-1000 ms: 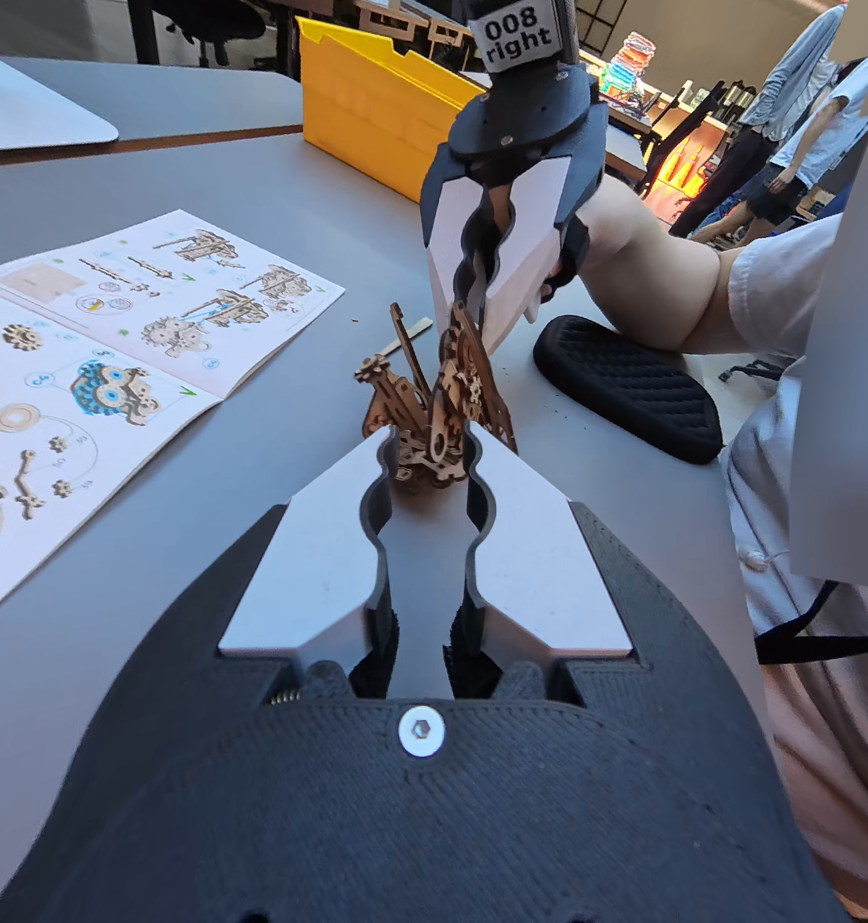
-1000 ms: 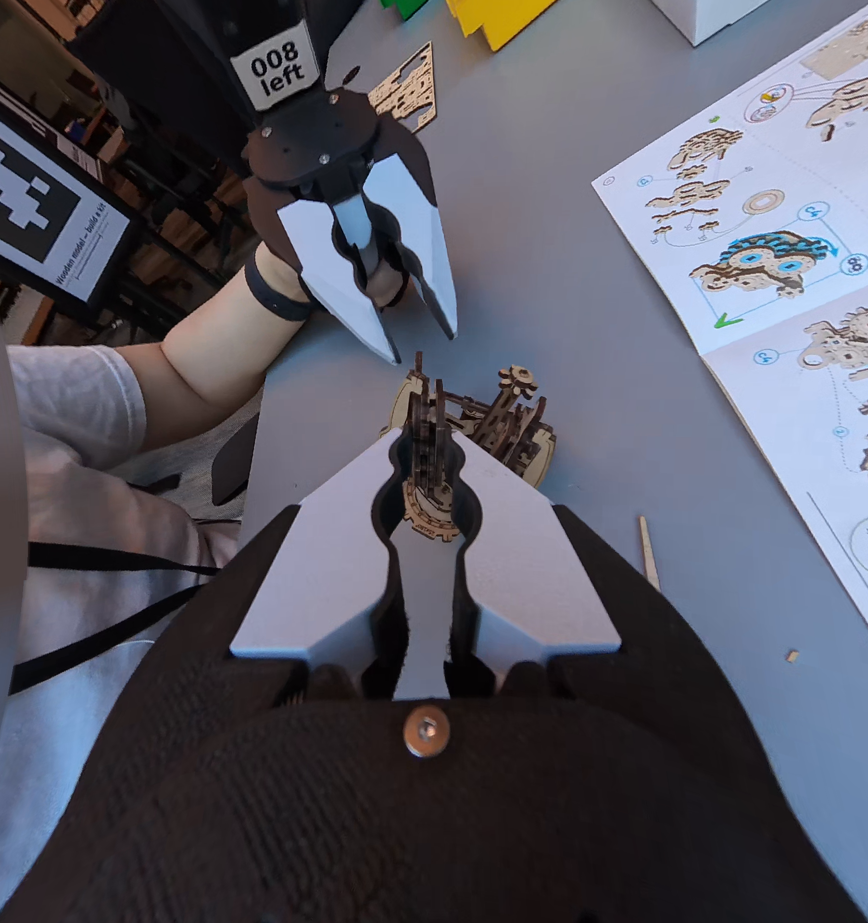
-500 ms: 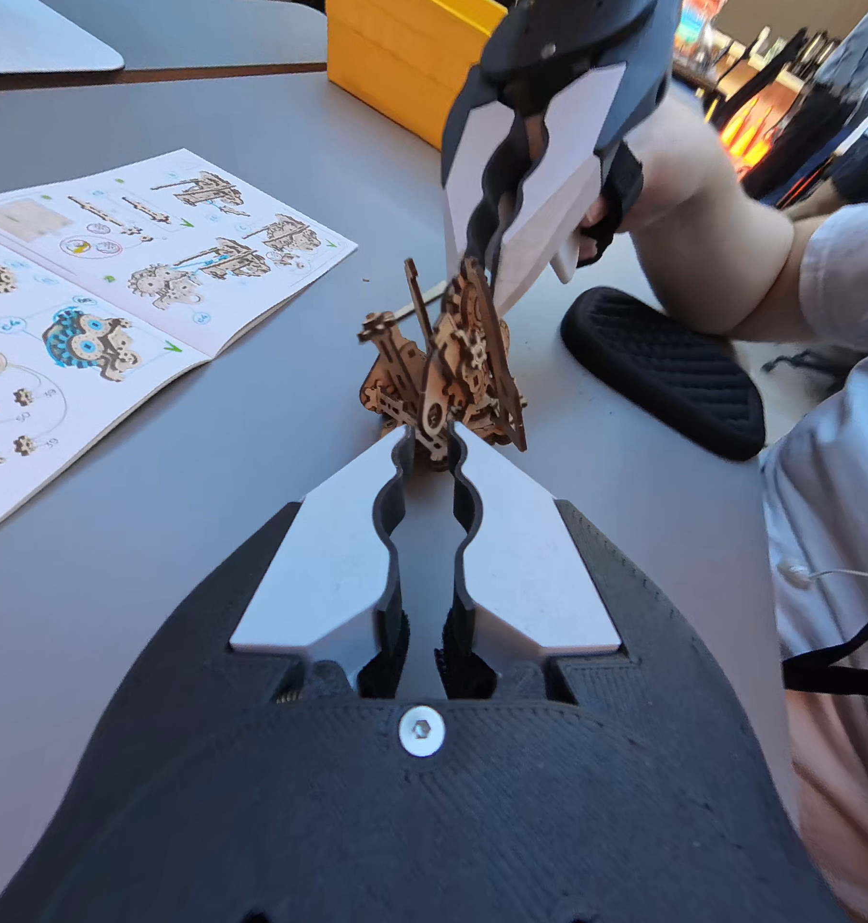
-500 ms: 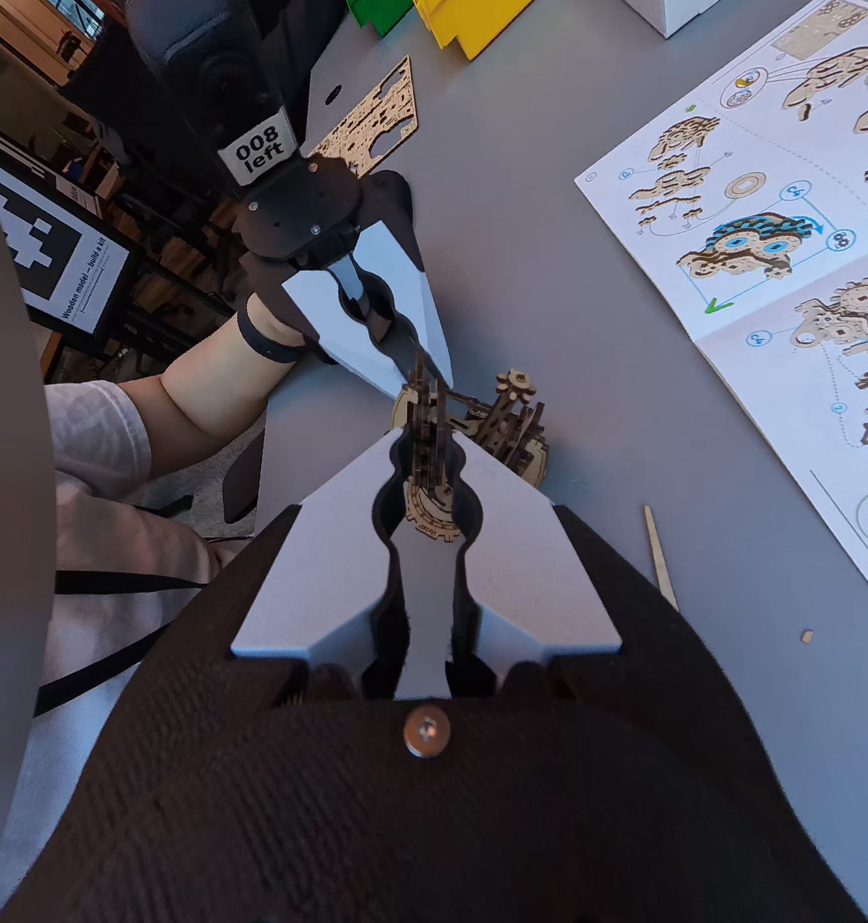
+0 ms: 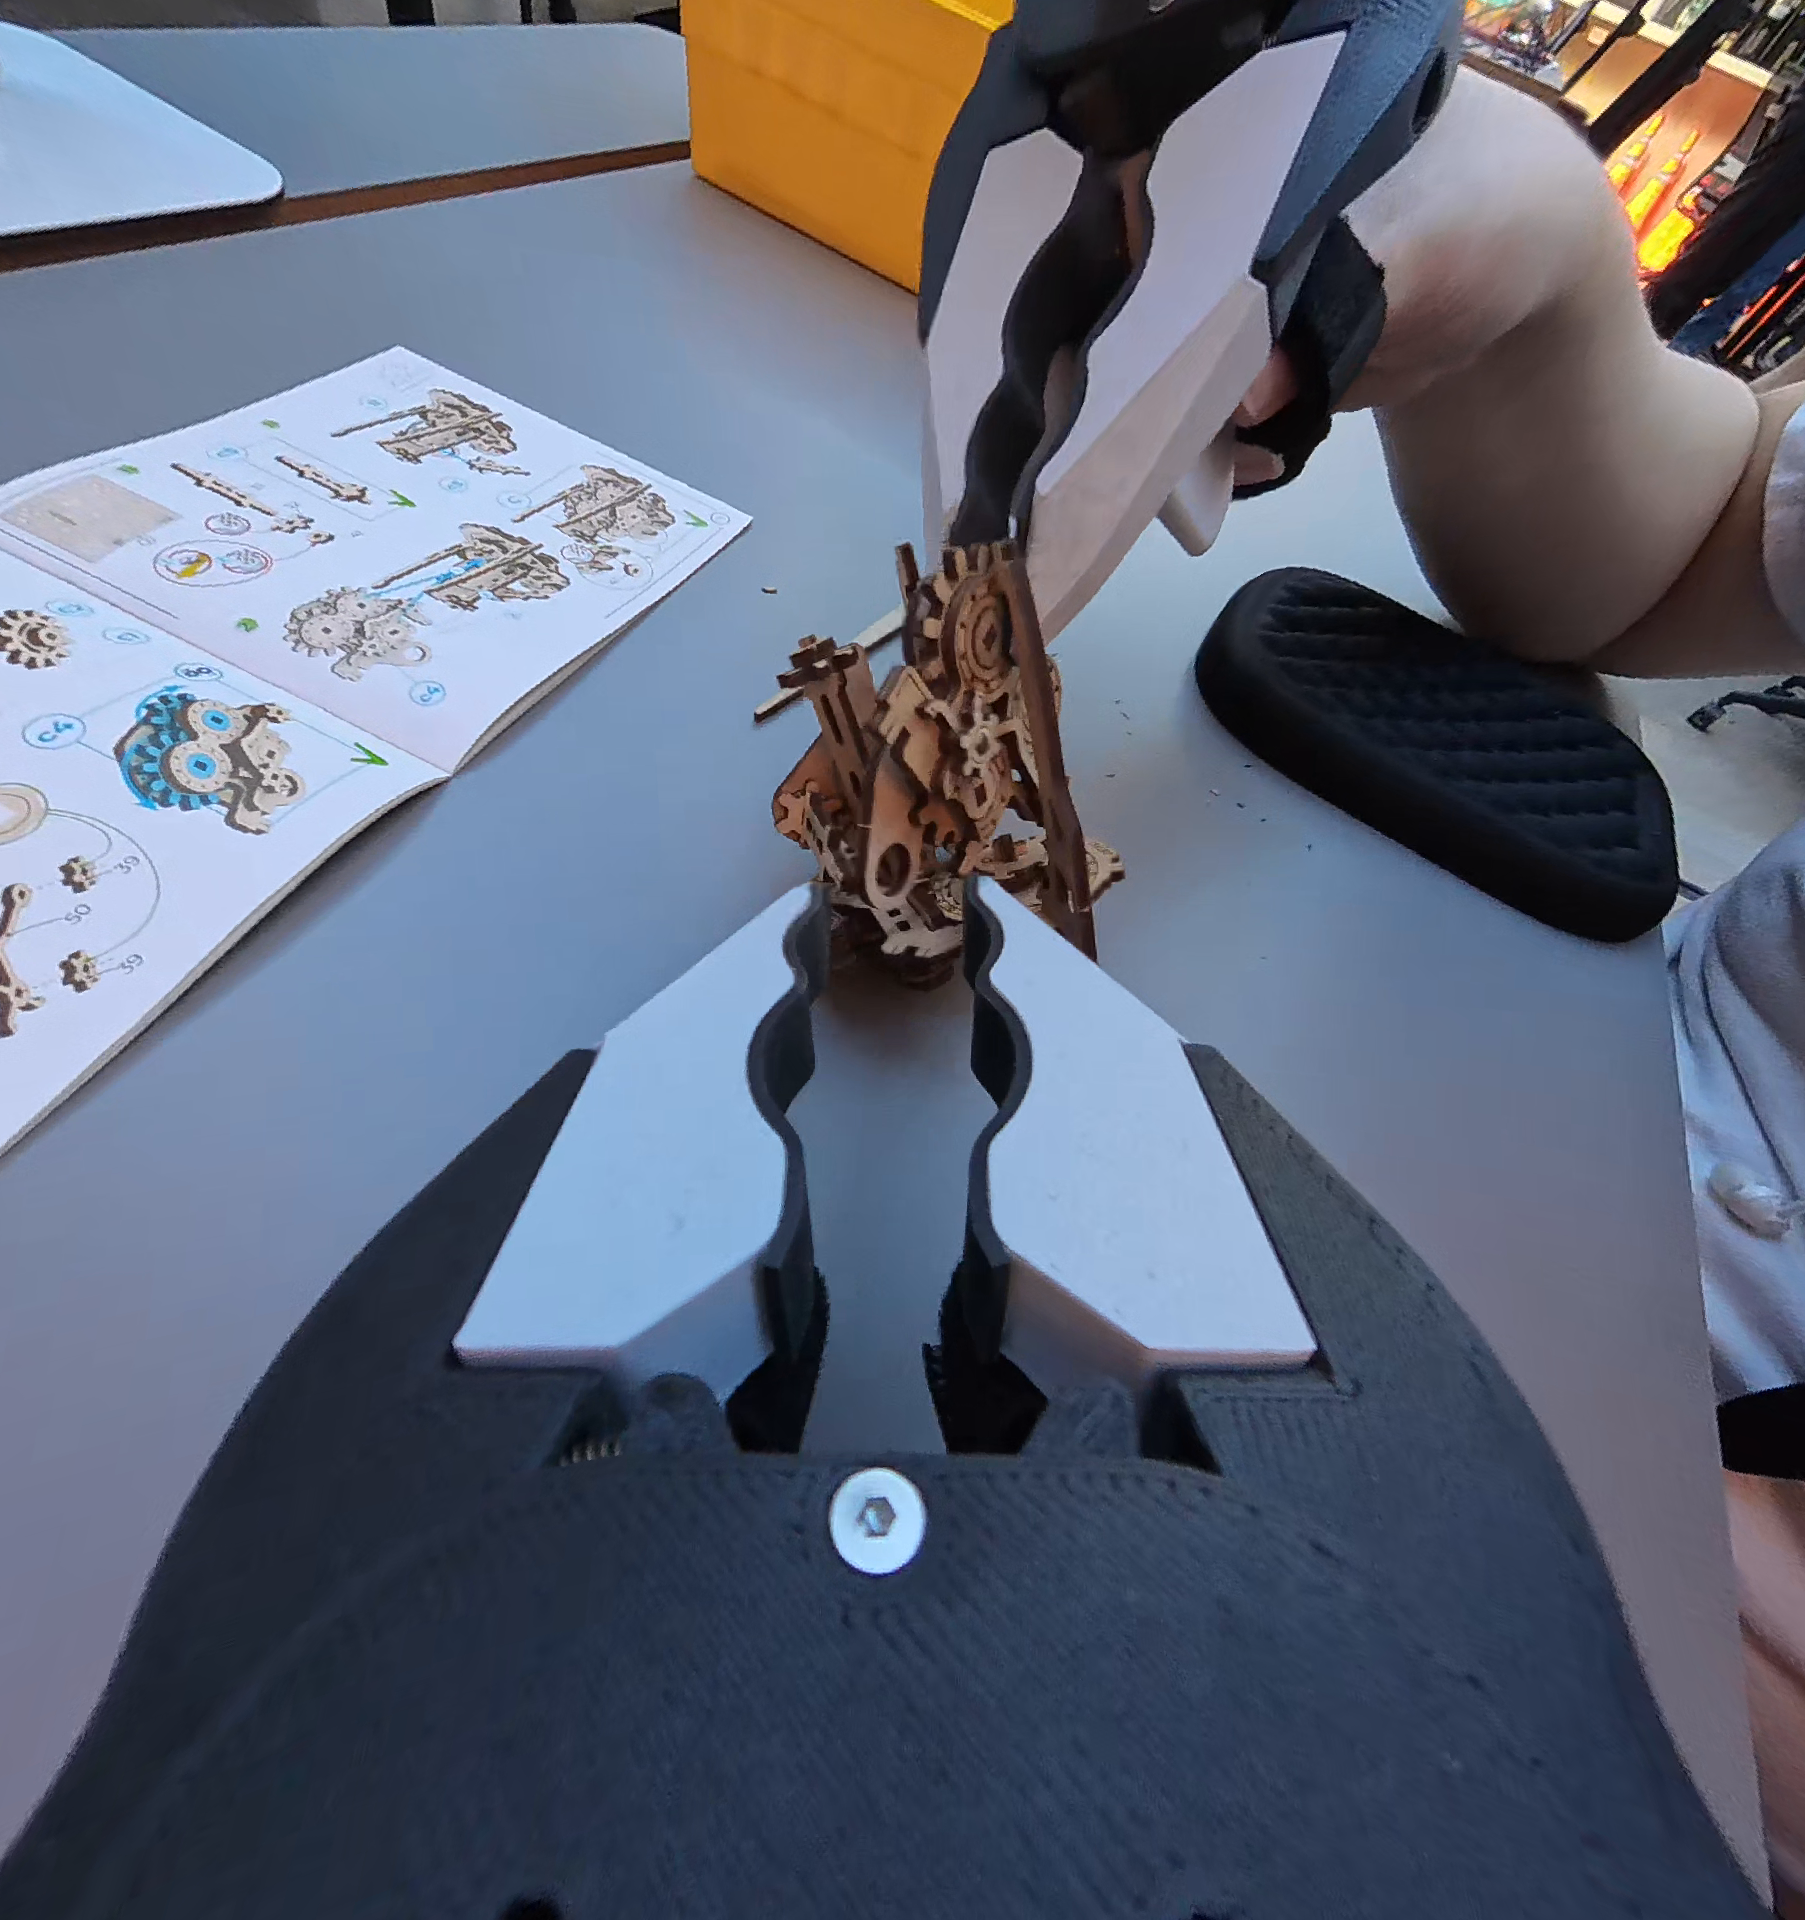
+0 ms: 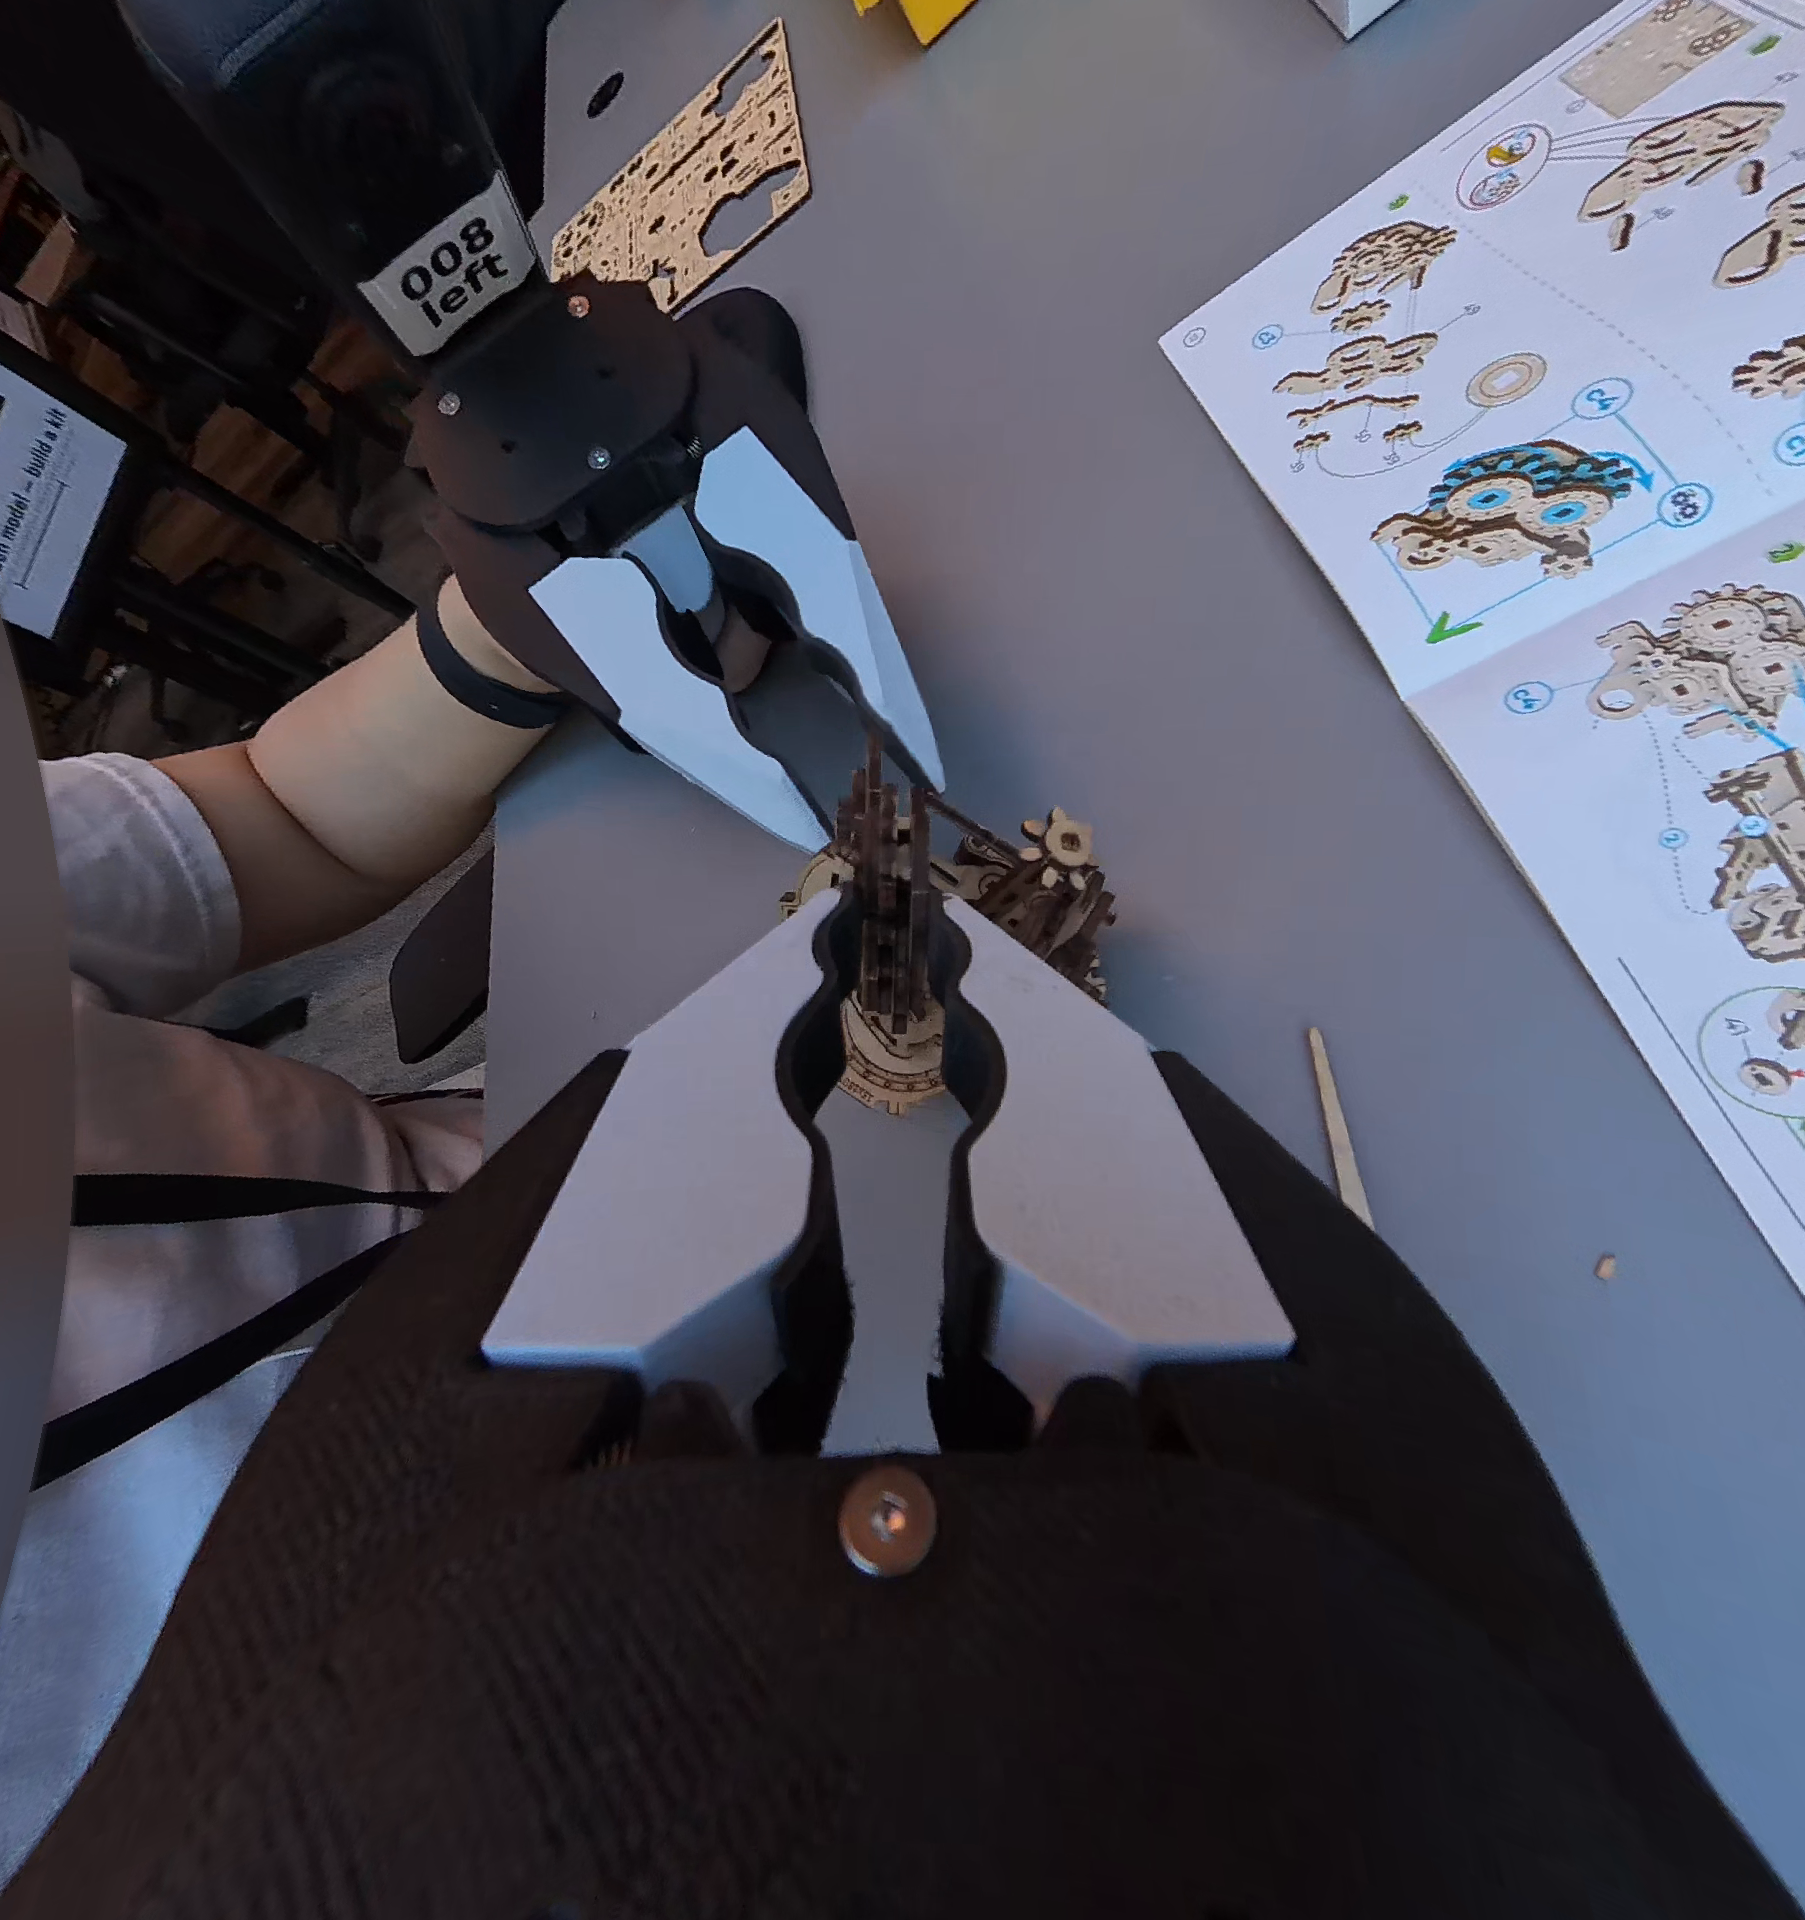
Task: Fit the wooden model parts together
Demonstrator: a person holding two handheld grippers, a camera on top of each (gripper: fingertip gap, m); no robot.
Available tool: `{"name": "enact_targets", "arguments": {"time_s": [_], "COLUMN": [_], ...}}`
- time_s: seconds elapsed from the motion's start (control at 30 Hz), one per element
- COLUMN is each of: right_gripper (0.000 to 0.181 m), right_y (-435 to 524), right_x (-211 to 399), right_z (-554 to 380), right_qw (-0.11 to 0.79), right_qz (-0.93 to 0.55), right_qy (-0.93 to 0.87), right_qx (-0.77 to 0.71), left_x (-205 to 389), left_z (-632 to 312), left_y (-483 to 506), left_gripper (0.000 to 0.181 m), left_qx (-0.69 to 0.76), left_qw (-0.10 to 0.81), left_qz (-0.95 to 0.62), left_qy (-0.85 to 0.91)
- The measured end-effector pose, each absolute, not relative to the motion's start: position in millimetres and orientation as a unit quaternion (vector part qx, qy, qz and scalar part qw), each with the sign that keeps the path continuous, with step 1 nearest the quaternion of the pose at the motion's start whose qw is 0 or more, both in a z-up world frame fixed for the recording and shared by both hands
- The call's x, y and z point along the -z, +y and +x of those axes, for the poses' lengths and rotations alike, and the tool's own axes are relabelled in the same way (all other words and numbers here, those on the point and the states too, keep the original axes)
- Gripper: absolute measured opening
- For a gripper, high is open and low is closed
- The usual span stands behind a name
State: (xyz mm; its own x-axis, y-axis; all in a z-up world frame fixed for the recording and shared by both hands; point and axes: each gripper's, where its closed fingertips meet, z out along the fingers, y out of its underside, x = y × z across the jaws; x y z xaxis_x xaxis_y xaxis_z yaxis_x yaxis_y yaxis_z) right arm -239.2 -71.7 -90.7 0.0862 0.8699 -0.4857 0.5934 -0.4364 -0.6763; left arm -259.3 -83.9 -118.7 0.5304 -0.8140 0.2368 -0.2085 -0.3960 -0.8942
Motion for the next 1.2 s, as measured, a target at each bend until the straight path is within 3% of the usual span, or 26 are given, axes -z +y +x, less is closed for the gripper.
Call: {"name": "enact_targets", "arguments": {"time_s": [0.1, 0.5, 0.63, 0.83, 1.2], "right_gripper": [0.01, 0.01, 0.01, 0.01, 0.01], "right_y": [-75.8, -74.7, -76.4, -71.4, -69.4], "right_x": [89.0, 91.5, 90.7, 92.9, 94.3], "right_z": [-239.3, -236.1, -235.8, -232.6, -230.6], "right_qw": [0.149, 0.154, 0.15, 0.161, 0.148], "right_qz": [-0.717, -0.721, -0.723, -0.735, -0.749], "right_qy": [-0.509, -0.497, -0.494, -0.483, -0.449], "right_qx": [-0.453, -0.457, -0.459, -0.447, -0.463], "left_x": [119.2, 118.8, 119.7, 116.7, 126.1], "left_z": [-260.1, -251.0, -252.6, -254.9, -259.9], "left_y": [-79.8, -87.2, -84.6, -82.8, -89.6], "left_gripper": [0.029, 0.02, 0.007, 0.017, 0.02], "left_qx": [0.347, 0.38, 0.402, 0.447, 0.408], "left_qw": [0.435, 0.412, 0.395, 0.373, 0.369], "left_qz": [-0.764, -0.754, -0.76, -0.757, -0.781], "left_qy": [0.328, 0.343, 0.324, 0.298, 0.297]}}
